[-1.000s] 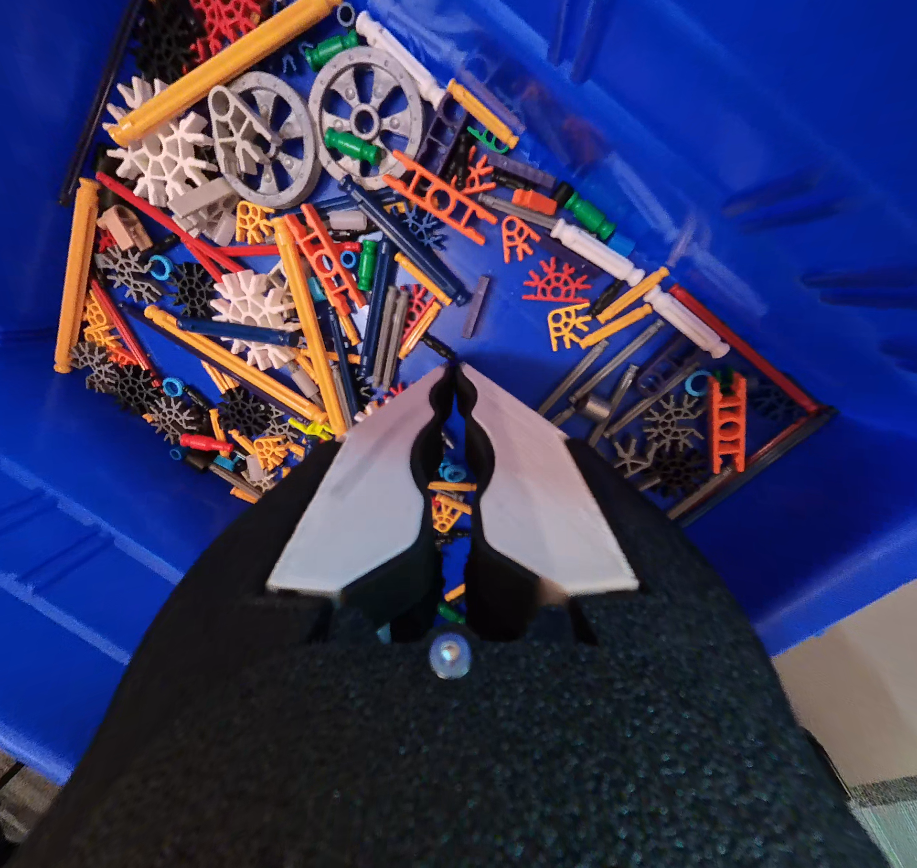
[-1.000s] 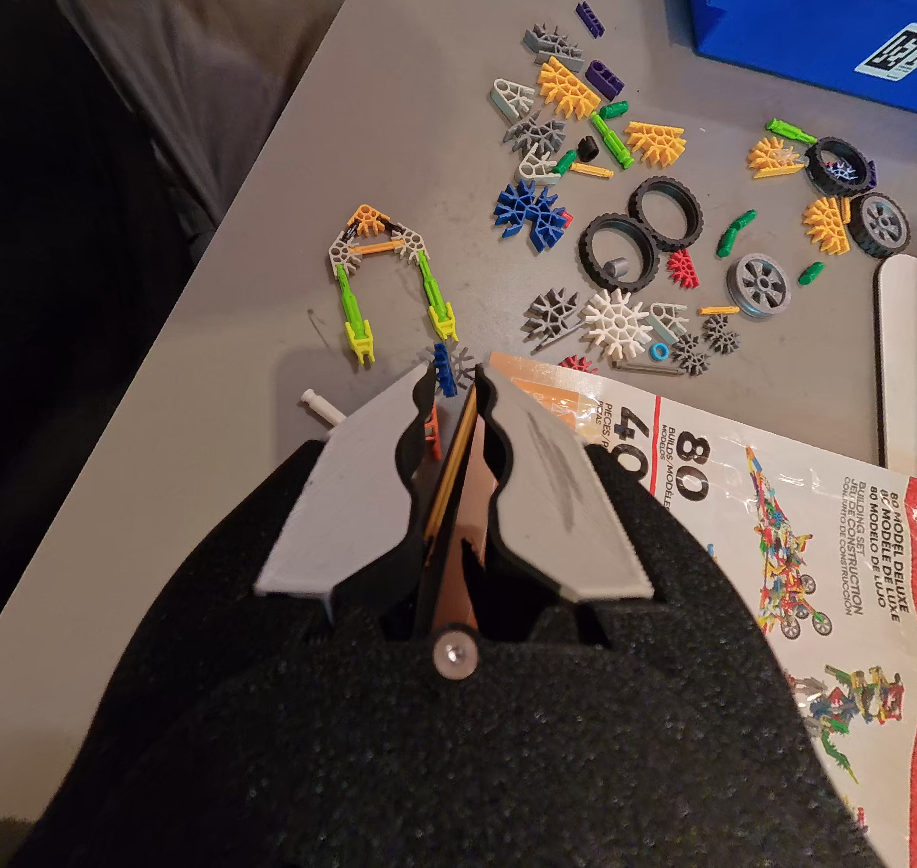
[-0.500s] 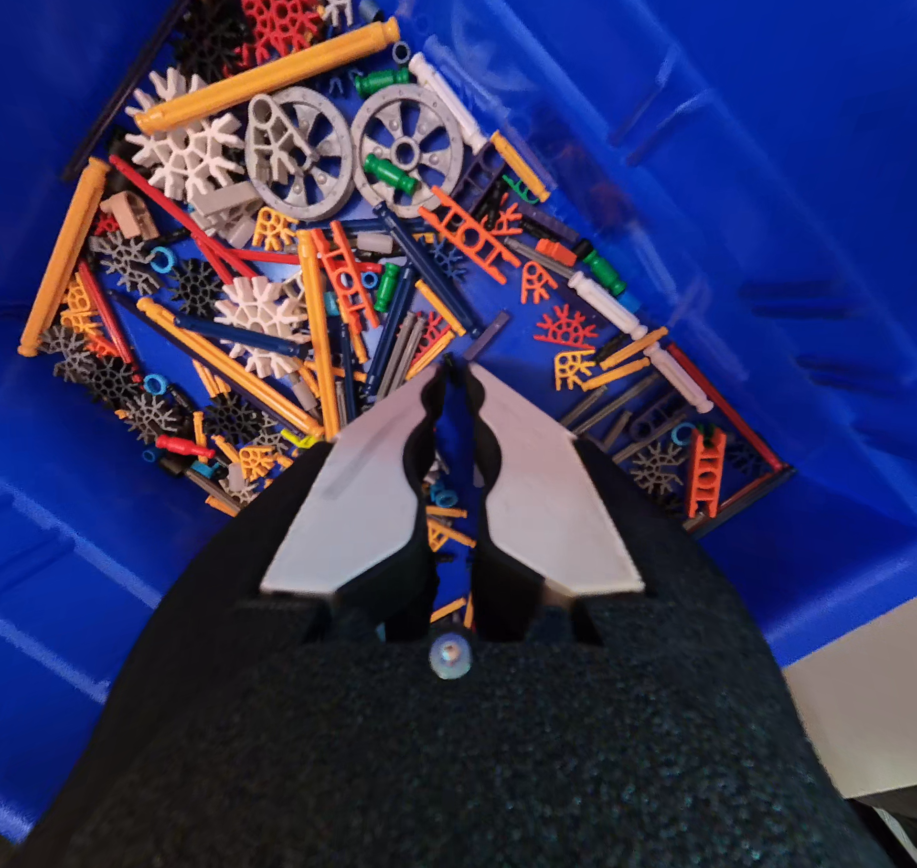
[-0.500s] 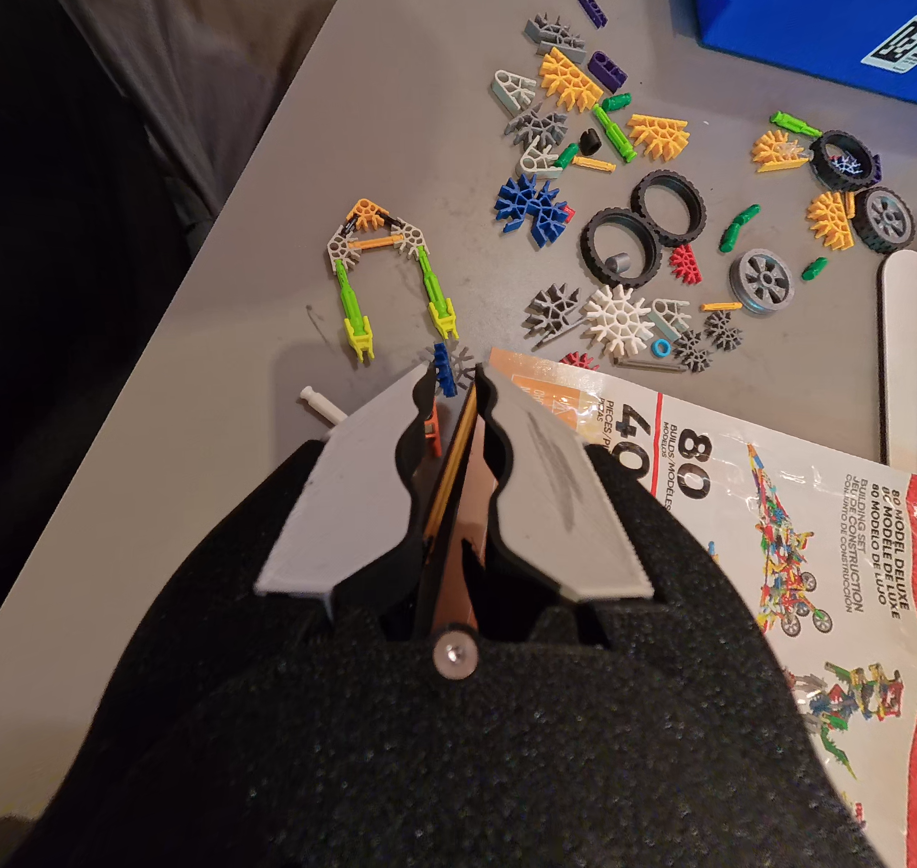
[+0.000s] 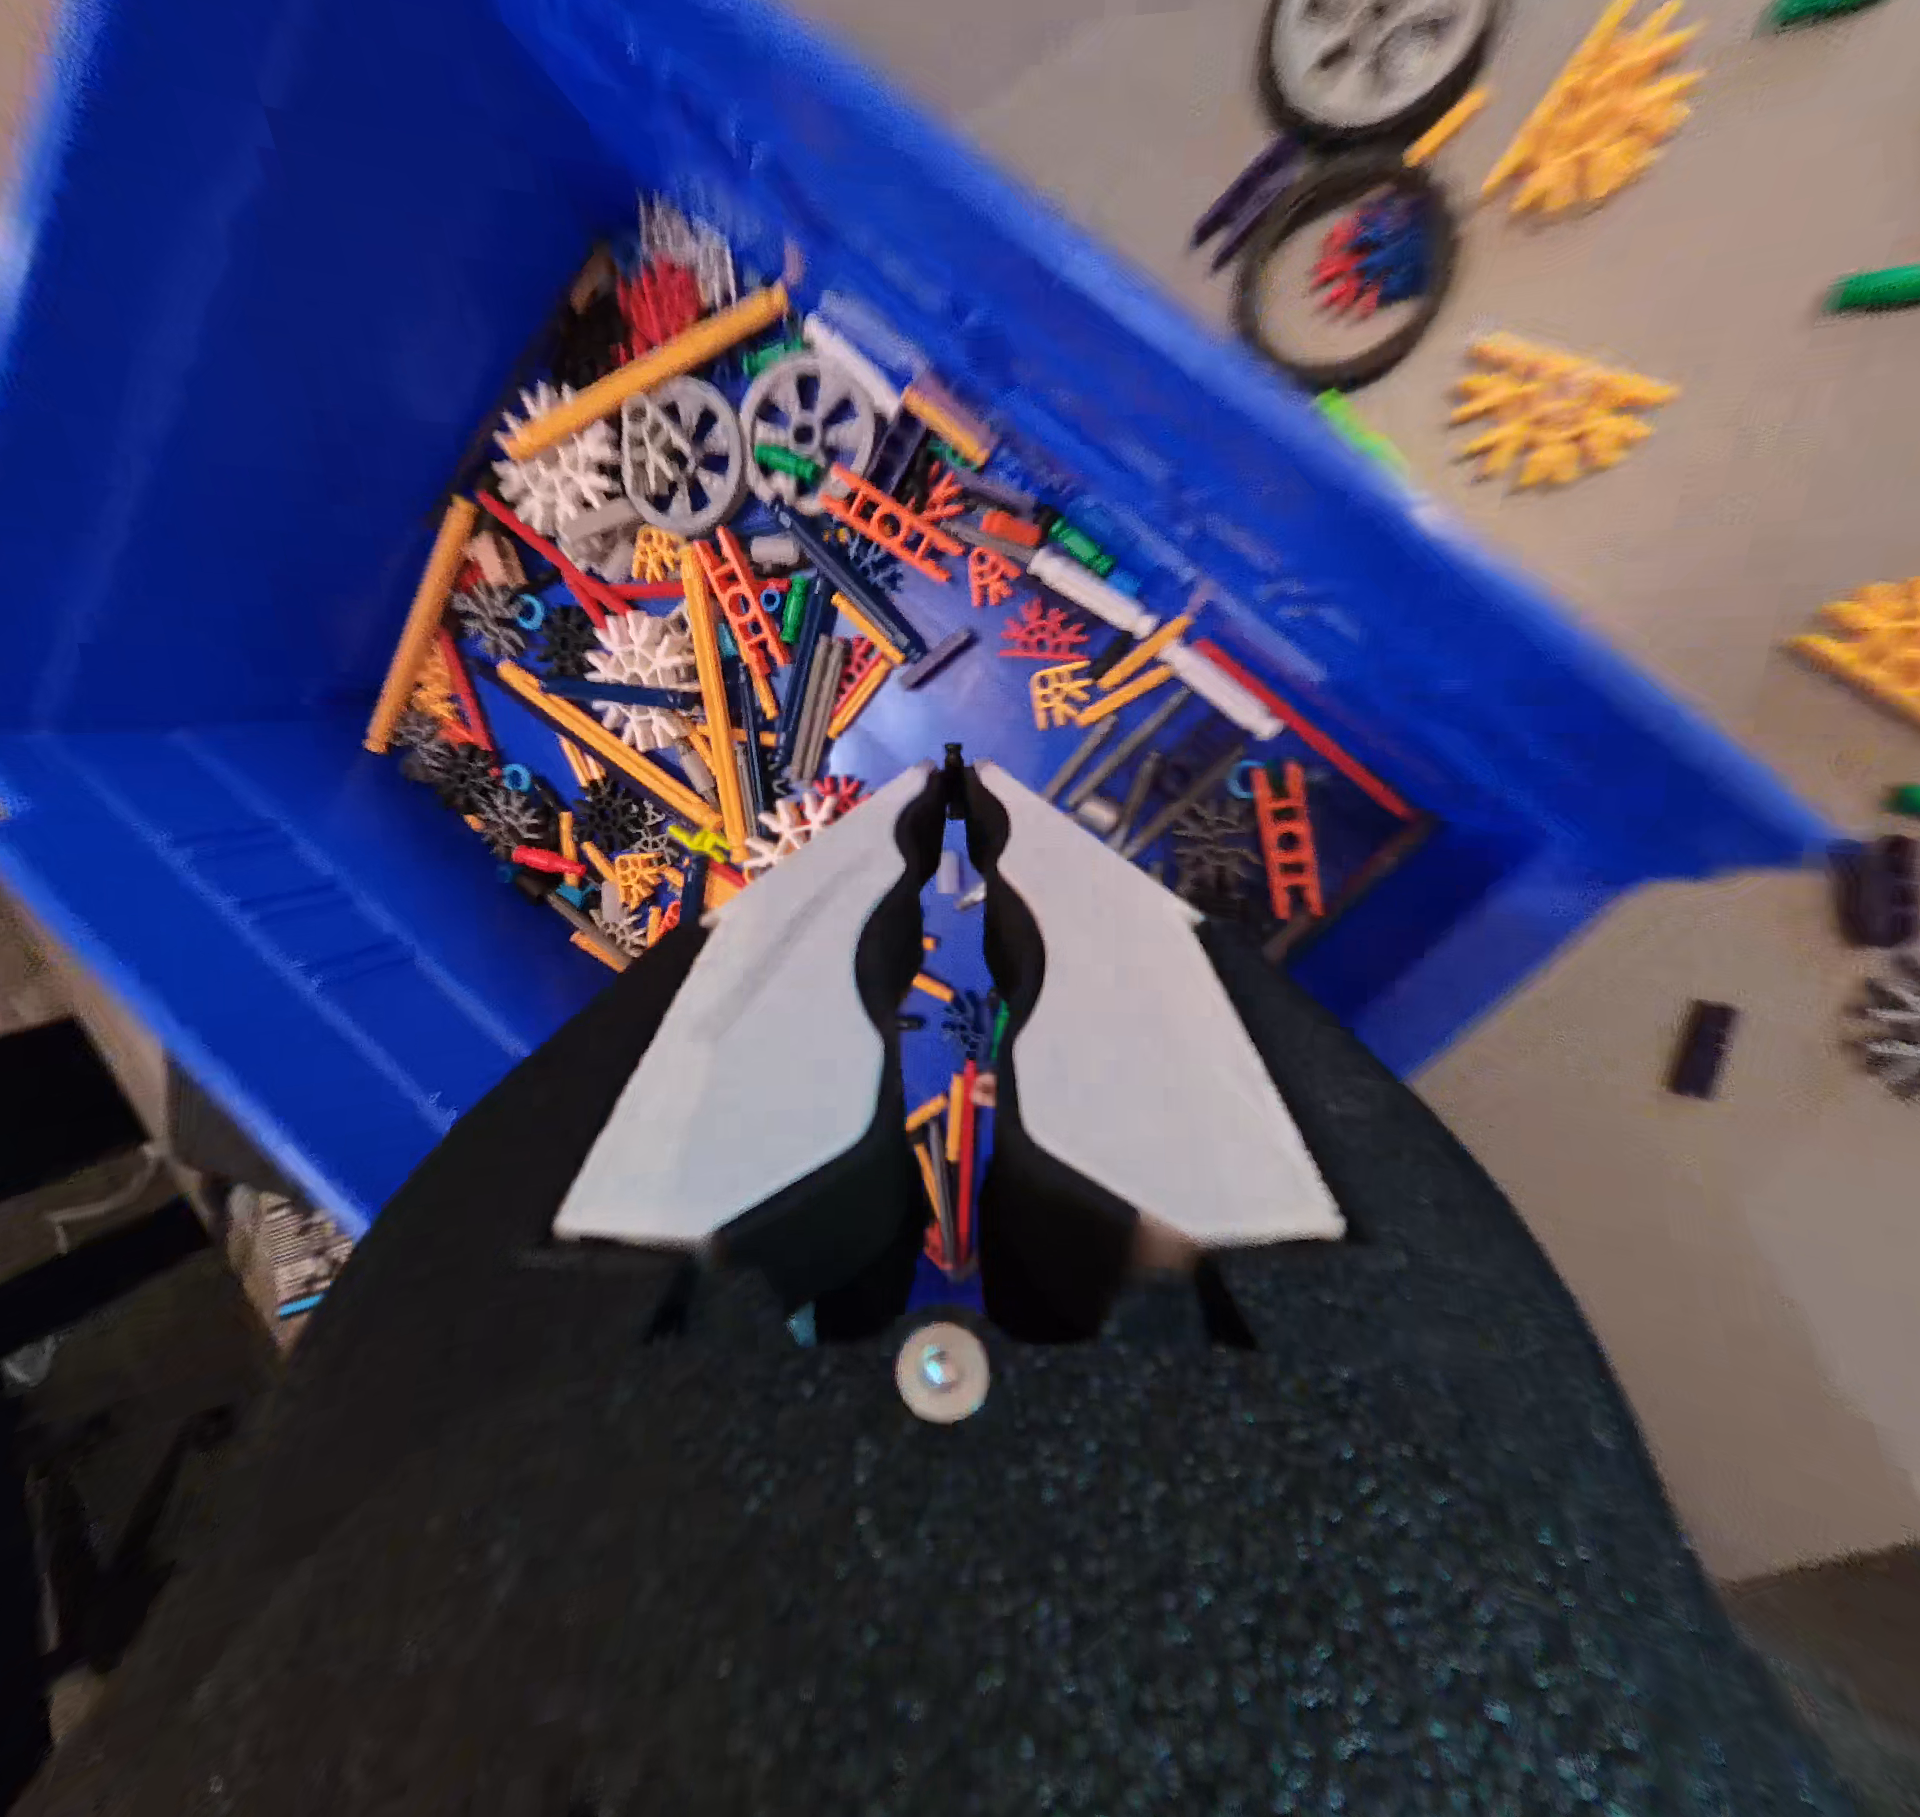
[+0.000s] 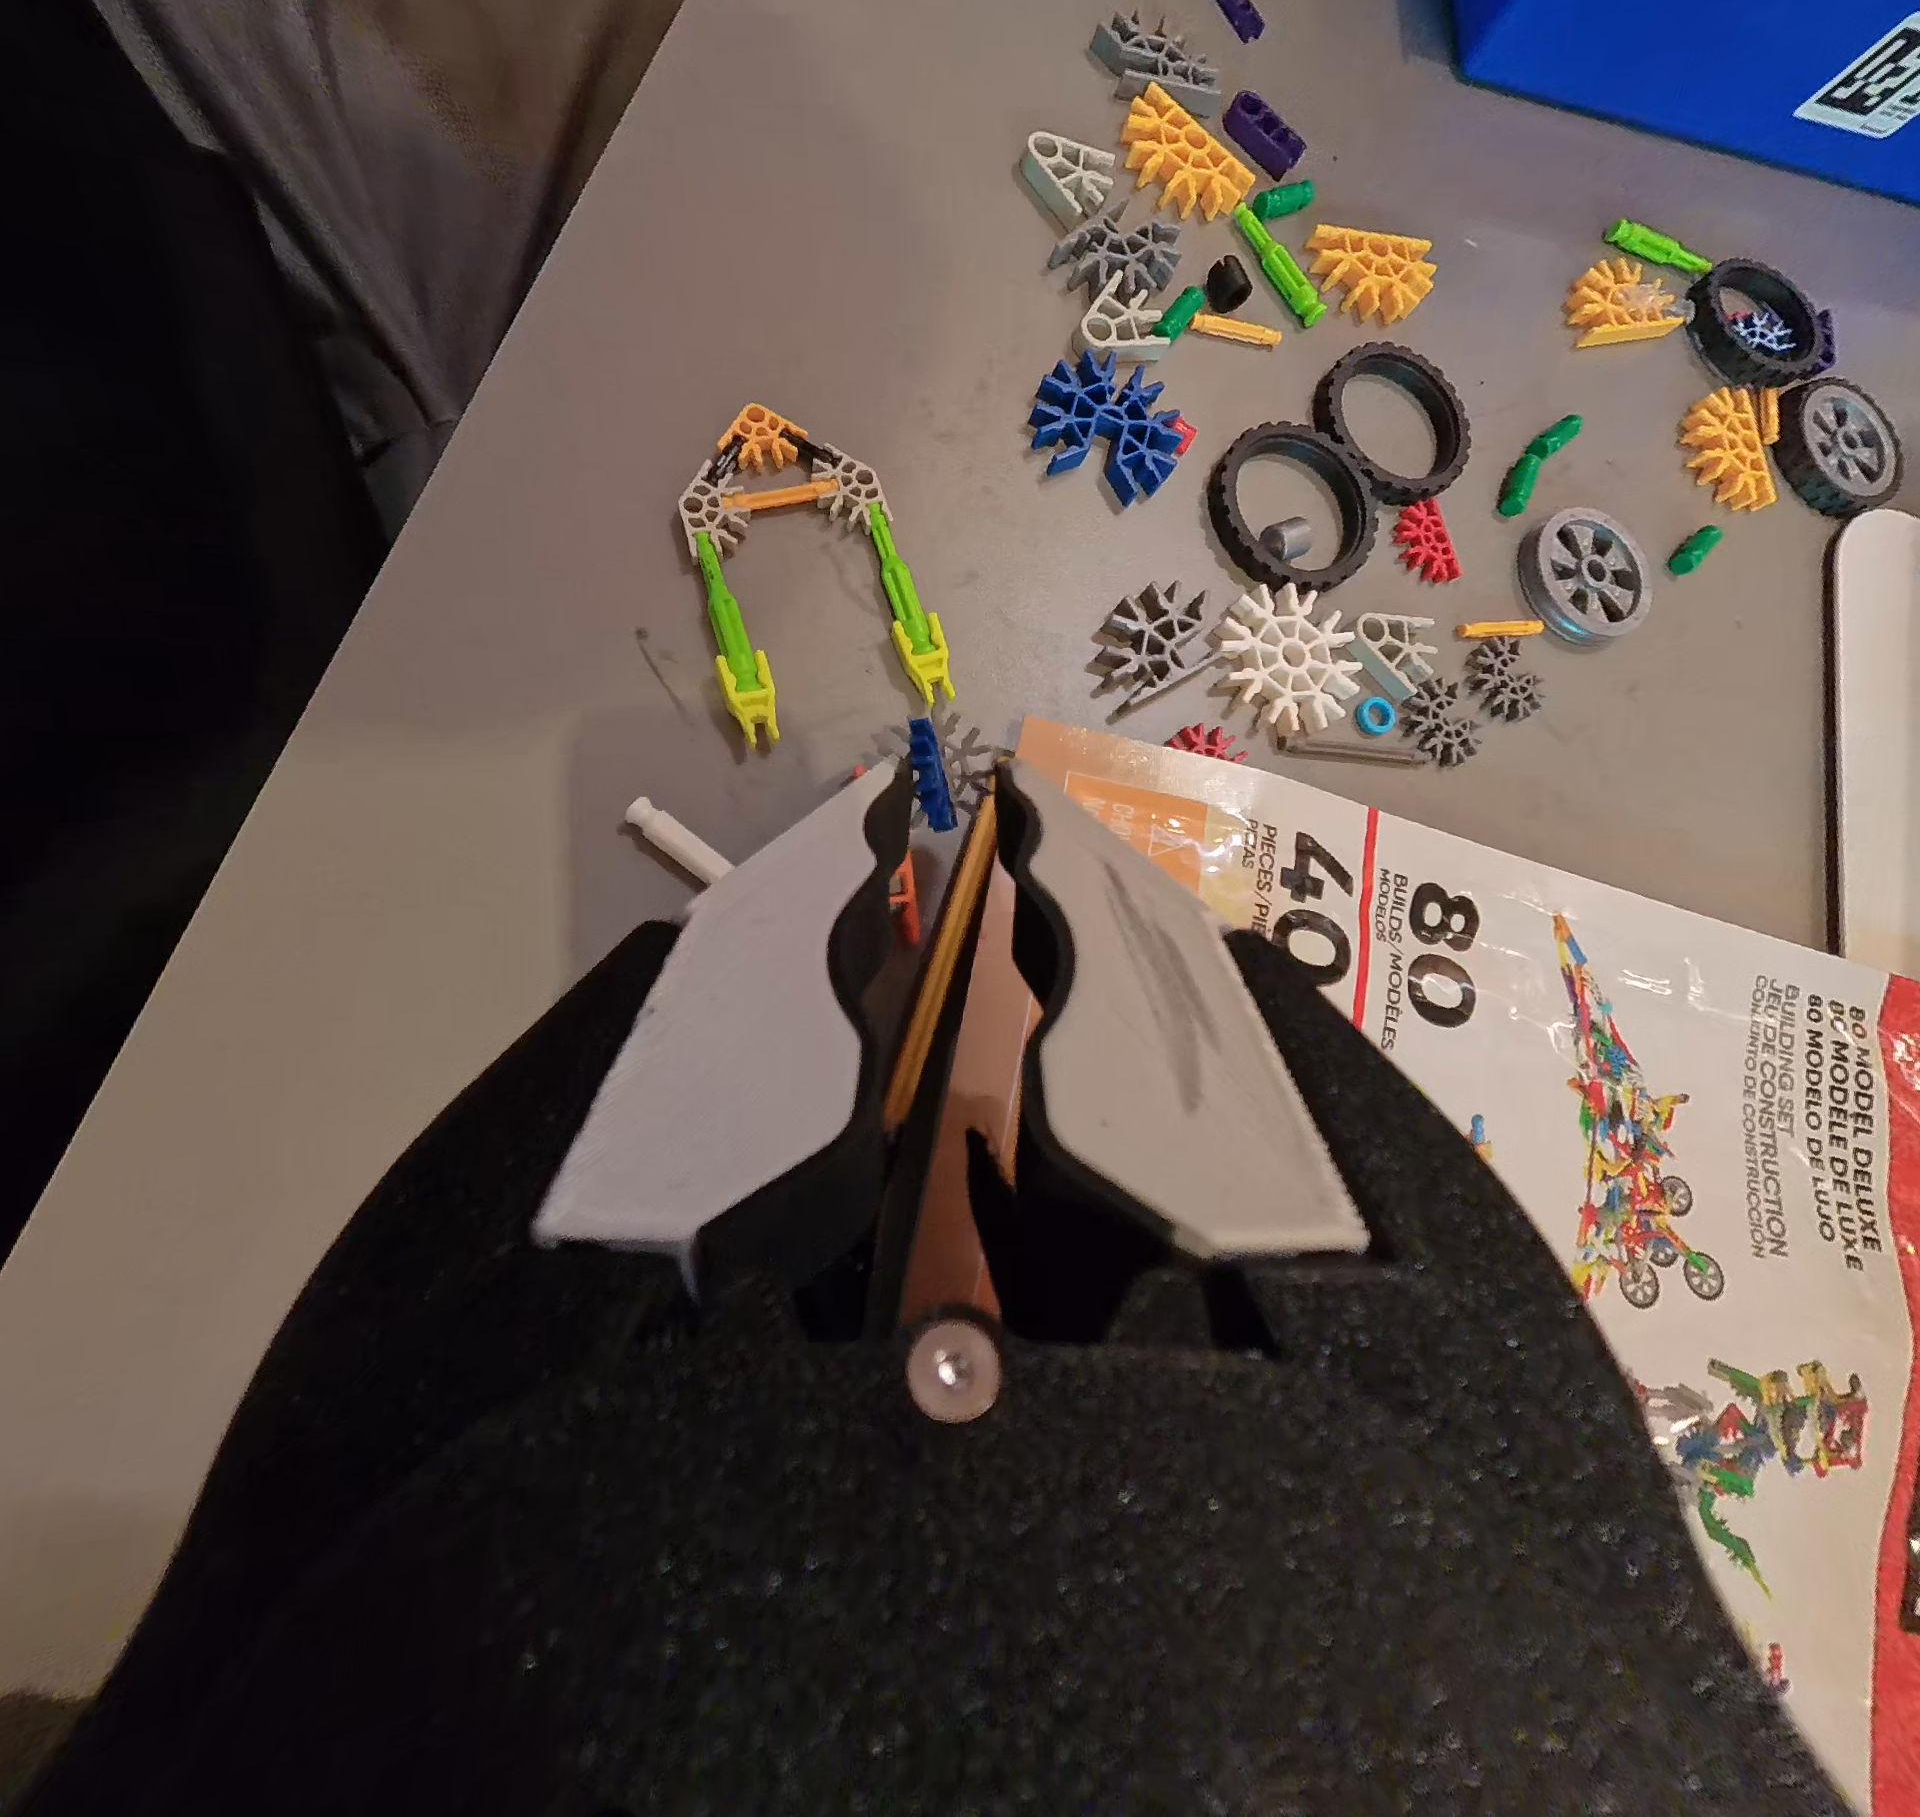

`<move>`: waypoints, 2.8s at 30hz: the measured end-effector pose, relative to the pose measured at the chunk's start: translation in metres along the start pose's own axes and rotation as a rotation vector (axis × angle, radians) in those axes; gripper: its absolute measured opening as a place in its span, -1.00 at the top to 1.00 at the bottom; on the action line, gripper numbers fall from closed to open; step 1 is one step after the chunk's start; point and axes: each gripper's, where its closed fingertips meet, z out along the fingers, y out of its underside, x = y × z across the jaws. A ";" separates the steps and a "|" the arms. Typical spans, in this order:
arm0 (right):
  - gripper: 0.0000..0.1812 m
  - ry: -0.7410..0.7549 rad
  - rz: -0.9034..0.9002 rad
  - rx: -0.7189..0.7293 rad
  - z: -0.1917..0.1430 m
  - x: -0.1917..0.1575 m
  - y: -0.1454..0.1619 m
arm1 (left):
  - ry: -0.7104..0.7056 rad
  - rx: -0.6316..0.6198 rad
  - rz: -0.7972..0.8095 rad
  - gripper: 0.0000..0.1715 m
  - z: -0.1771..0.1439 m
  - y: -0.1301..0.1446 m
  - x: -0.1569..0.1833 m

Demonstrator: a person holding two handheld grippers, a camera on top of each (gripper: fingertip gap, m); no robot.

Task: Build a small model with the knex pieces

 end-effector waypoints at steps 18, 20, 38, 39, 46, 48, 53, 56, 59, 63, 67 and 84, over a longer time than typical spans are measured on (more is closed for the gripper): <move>0.84 -0.020 -0.009 -0.014 0.004 -0.005 0.001 | 0.406 0.418 0.794 0.99 -0.071 -0.040 0.341; 0.84 -0.022 -0.007 -0.012 0.004 -0.005 0.001 | 0.409 0.392 0.848 0.99 -0.061 -0.036 0.352; 0.84 -0.011 -0.021 -0.016 0.002 -0.005 -0.001 | 0.473 0.291 0.979 0.98 -0.030 -0.020 0.363; 0.84 -0.011 -0.022 -0.017 0.002 -0.005 -0.001 | 0.482 0.283 0.979 0.98 -0.029 -0.019 0.364; 0.84 -0.014 -0.022 -0.019 0.003 -0.006 -0.001 | 0.483 0.283 0.950 0.97 -0.026 -0.020 0.362; 0.84 -0.013 -0.022 -0.019 0.002 -0.006 -0.001 | 0.472 0.296 0.941 0.95 -0.028 -0.022 0.359; 0.85 -0.013 -0.023 -0.015 0.002 -0.006 -0.002 | 0.478 0.343 0.875 0.94 -0.040 -0.025 0.355; 0.84 -0.015 -0.017 -0.005 0.002 -0.006 -0.005 | 0.423 0.316 0.872 0.94 -0.036 -0.019 0.350; 0.84 -0.028 -0.003 0.012 0.002 -0.008 -0.008 | 0.425 0.353 0.785 0.94 -0.038 -0.018 0.346; 0.84 -0.057 0.004 -0.035 0.012 -0.015 -0.004 | 0.443 0.401 0.677 0.93 -0.040 -0.013 0.344; 0.84 -0.086 0.030 -0.053 0.017 -0.018 0.002 | 0.427 0.450 0.624 0.91 -0.041 -0.008 0.343; 1.00 0.008 0.095 -0.166 0.045 -0.025 -0.028 | 0.442 0.550 0.576 0.83 -0.033 -0.009 0.356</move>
